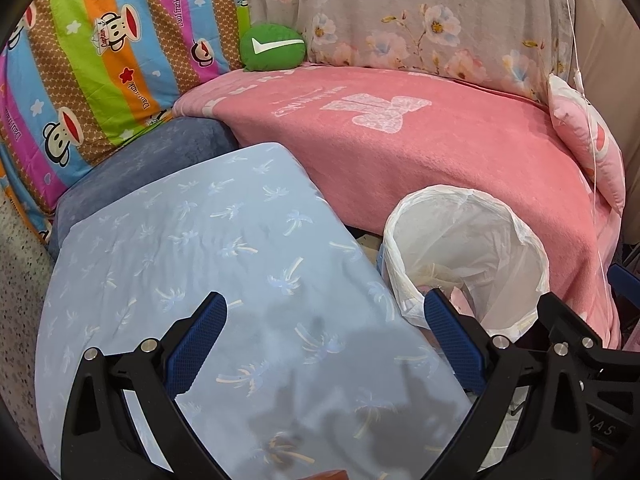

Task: Collect trash

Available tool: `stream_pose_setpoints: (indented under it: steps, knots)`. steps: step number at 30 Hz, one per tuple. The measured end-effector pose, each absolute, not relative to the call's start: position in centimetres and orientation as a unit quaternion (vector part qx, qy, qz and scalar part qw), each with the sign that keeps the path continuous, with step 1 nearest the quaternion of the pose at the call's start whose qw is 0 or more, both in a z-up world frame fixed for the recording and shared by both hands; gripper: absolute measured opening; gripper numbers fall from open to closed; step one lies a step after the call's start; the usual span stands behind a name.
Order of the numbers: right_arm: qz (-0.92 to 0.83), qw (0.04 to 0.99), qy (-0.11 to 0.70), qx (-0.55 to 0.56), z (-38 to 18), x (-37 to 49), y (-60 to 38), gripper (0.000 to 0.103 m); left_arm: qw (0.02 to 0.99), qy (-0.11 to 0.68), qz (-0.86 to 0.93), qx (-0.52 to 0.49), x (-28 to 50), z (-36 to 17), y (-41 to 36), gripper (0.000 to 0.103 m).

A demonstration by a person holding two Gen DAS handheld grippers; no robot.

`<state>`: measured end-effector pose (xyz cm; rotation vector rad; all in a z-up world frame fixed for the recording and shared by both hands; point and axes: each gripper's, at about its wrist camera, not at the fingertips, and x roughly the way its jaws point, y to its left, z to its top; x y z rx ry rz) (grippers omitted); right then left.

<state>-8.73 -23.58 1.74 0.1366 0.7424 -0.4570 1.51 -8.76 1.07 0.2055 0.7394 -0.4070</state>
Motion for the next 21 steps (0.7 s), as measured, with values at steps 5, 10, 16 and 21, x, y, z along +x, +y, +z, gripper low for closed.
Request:
stream_pose_setpoints:
  steps: [5, 10, 16, 21]
  knots:
    - [-0.222, 0.904, 0.36, 0.064, 2.1, -8.9, -23.8, 0.097, 0.902, 0.37, -0.198, 0.106, 1.5, 1.3, -9.1, 0.095]
    - [-0.223, 0.902, 0.365, 0.062, 2.8, -9.1, -24.1, 0.097, 0.897, 0.379, -0.196, 0.117, 1.3, 1.8, -9.6, 0.095]
    - [-0.222, 0.899, 0.372, 0.067, 2.9, -9.1, -24.6, 0.097, 0.89, 0.391, -0.199, 0.124, 1.4, 1.9, -10.1, 0.095]
    - [-0.222, 0.898, 0.374, 0.069, 2.6, -9.0, -25.0, 0.097, 0.887, 0.397, -0.196, 0.134, 1.5, 1.4, -10.7, 0.095]
